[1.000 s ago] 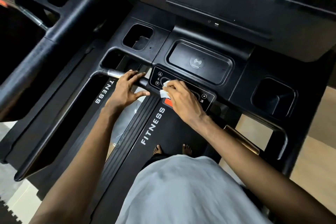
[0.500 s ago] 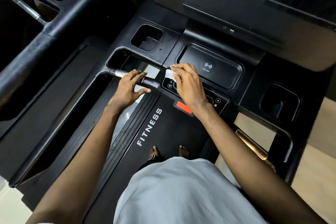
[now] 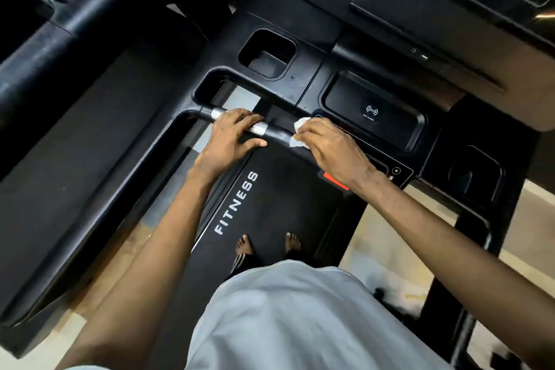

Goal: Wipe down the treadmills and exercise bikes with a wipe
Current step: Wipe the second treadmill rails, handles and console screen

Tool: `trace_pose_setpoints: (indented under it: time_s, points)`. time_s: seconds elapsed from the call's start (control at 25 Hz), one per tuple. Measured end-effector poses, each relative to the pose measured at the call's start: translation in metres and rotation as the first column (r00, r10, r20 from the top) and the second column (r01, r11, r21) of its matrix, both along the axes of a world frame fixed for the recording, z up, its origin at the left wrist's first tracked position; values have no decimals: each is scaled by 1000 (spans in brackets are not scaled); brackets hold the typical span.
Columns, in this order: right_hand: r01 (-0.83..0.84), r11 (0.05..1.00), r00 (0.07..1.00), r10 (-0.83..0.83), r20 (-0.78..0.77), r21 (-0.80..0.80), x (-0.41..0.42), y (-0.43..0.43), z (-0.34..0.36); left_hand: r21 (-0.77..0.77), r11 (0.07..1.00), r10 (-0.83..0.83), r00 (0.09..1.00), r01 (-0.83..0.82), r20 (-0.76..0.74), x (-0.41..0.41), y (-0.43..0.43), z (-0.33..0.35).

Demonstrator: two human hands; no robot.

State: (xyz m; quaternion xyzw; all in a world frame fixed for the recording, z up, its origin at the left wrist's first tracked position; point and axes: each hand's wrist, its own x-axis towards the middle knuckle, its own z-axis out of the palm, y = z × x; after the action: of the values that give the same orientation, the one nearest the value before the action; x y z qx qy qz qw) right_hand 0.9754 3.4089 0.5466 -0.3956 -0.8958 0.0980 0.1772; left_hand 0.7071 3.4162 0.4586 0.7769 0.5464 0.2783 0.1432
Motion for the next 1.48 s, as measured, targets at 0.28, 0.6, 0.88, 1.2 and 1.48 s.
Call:
trace_pose_setpoints:
  time_s: [0.28, 0.6, 0.88, 1.2, 1.48]
  points:
    - [197, 970, 979, -203, -35, -141, -37, -31, -23, -38, 999, -11, 1000, 11, 15, -2, 1, -1]
    - [305, 930, 946, -320, -44, -205, -74, -26, -21, -99, 990, 85, 990, -96, -112, -48, 3, -10]
    - [185, 968, 976, -201, -86, -167, -61, -17, -30, -175, 896, 366, 903, -407, -226, -87, -11, 0]
    - [180, 958, 978, -199, -66, -224, -108, 5, -30, -267, 886, 362, 925, -380, -115, -131, -15, 3]
    - [307, 922, 942, -329, -60, -234, -135, -2, -29, -410, 845, 388, 921, -342, 32, -143, -14, 3]
